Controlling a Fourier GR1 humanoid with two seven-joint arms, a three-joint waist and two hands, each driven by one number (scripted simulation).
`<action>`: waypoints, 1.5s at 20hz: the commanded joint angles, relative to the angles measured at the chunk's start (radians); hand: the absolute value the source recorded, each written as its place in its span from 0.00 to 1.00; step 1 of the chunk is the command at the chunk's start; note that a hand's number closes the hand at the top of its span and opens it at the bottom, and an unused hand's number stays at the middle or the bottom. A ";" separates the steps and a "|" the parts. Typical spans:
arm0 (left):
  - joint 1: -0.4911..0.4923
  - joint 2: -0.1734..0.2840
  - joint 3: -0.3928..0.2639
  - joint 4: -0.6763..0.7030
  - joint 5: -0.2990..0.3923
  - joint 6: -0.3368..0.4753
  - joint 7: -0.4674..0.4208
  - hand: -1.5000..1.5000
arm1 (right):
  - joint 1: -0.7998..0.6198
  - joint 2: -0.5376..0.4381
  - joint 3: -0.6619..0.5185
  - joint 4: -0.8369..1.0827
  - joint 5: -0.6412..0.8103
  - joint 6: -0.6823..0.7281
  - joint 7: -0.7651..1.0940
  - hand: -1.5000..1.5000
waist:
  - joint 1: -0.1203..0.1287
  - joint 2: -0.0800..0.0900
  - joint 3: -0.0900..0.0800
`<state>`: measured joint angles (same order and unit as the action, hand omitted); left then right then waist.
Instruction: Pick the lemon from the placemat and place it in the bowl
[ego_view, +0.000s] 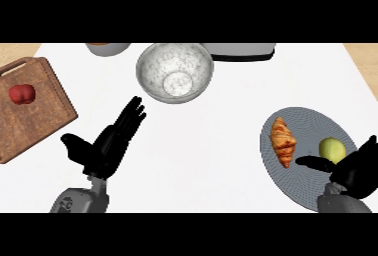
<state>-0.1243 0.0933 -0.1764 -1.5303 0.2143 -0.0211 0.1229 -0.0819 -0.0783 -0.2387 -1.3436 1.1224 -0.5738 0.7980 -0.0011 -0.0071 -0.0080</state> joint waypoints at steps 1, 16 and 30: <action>0.036 0.031 0.037 -0.054 0.019 -0.043 0.020 0.50 | -0.008 -0.001 -0.003 0.094 -0.012 -0.063 -0.037 0.00 | 0.004 0.007 0.008; 0.071 -0.030 -0.004 -0.043 -0.051 -0.046 -0.029 0.50 | -0.132 -0.053 0.012 0.194 0.107 -0.080 -0.034 1.00 | 0.005 0.007 0.008; -0.091 -0.041 -0.039 0.006 -0.018 -0.112 0.054 0.50 | -0.273 0.074 0.651 0.167 0.252 0.461 -0.092 1.00 | 0.214 0.036 0.006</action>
<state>-0.1858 0.0600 -0.1965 -1.5375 0.1990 -0.1186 0.1689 -0.2654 -0.0825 0.2397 -1.2057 1.4328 -0.2321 0.6917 0.1582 0.0106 -0.0395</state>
